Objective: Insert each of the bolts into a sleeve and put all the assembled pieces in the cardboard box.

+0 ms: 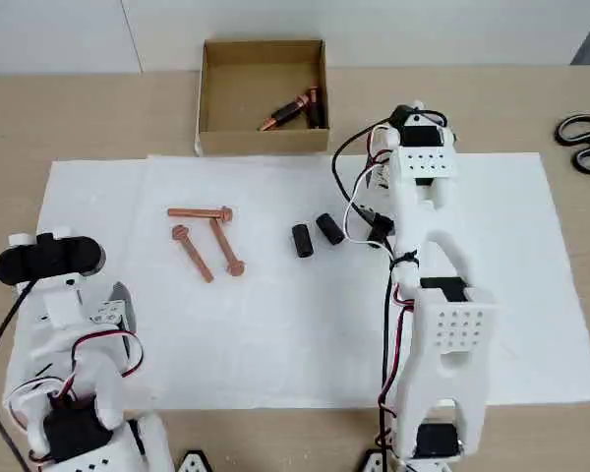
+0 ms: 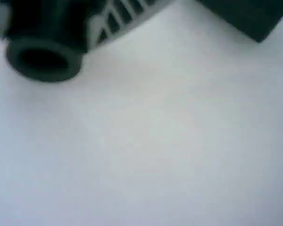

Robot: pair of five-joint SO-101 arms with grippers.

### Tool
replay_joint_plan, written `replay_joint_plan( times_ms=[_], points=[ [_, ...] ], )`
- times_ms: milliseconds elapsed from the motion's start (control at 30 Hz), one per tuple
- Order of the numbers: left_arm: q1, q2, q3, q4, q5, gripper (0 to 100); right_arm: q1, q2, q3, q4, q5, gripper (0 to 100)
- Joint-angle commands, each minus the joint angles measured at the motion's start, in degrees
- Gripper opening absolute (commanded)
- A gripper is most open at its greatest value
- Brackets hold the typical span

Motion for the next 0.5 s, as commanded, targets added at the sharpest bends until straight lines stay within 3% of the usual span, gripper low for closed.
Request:
replay_joint_plan(
  times_ms=[0,200,400,467],
  points=[
    [0.26,-0.44,-0.57,0.18,-0.44,17,2.24,4.62,-3.96,3.65,-0.18,0.2],
    [0.26,-0.44,-0.57,0.18,-0.44,17,7.96,4.79,-14.15,11.12,0.44,0.4],
    [0.26,-0.44,-0.57,0.09,-0.44,17,5.05,3.56,-15.21,11.74,23.82,0.5],
    [0.26,-0.44,-0.57,0.09,-0.44,17,3.56,2.07,-15.21,11.82,24.97,0.5]
  ],
)
